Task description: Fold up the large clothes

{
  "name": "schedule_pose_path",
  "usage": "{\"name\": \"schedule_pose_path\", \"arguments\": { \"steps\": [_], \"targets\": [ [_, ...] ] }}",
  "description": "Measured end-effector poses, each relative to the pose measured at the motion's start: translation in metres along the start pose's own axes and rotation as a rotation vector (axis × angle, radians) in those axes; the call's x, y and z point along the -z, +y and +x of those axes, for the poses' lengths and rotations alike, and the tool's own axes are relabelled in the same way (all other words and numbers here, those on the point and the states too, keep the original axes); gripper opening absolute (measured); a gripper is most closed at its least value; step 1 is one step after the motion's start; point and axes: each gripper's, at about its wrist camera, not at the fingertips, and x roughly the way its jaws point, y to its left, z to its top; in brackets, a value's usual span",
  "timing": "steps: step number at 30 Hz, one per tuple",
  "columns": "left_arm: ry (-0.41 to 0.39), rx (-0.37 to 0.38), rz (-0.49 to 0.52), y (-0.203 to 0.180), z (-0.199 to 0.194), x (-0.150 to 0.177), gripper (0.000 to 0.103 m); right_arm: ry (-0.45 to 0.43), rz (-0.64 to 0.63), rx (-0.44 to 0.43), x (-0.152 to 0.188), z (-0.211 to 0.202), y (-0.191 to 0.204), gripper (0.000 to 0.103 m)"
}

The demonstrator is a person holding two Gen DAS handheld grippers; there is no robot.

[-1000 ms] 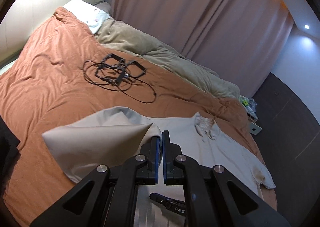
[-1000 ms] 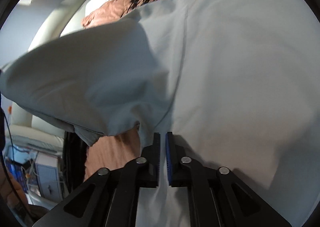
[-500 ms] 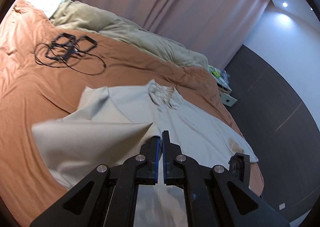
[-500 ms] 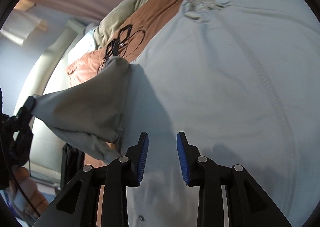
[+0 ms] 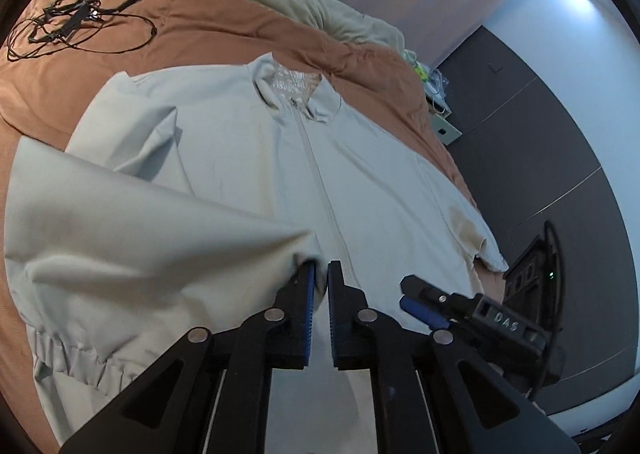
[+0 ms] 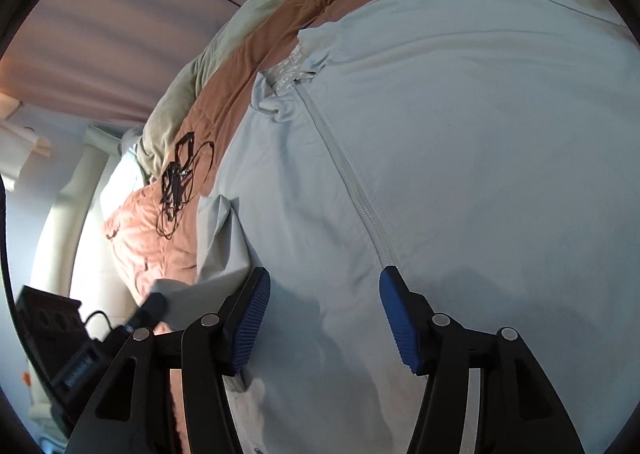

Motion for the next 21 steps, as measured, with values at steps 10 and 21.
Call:
{"name": "schedule_pose_path", "arguments": {
  "steps": [10,21],
  "targets": [
    [-0.075,-0.058,-0.056,0.024,-0.036,0.011,0.102,-0.037,-0.049,-0.021,0.000,-0.012,0.008,0.059],
    [-0.221,-0.316,-0.136,0.096,-0.148,0.061,0.096,-0.007,-0.339,-0.105,0.034,0.002,0.092,0.059]
  ]
}}
